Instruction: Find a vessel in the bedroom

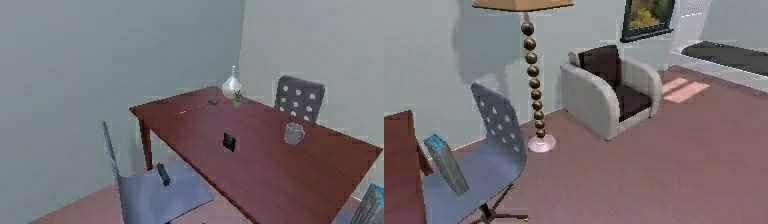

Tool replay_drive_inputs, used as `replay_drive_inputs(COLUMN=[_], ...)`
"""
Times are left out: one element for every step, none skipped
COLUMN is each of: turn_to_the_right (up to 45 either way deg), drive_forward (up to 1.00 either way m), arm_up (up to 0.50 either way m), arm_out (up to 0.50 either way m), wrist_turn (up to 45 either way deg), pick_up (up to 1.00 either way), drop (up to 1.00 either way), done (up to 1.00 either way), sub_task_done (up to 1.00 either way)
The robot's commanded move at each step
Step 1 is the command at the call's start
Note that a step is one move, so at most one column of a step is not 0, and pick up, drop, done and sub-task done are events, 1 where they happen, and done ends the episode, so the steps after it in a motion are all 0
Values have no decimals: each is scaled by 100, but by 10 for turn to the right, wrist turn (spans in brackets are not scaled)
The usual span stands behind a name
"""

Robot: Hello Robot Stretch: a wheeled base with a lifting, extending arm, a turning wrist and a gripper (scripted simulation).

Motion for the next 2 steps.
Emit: replay_drive_inputs(turn_to_the_right=[270,0], drive_forward=[0,0], arm_up=[0,0], arm_out=[0,0], wrist_turn=[0,0], pick_up=[0,0], drop=[0,0], done=[0,100], sub_task_done=[0,0])
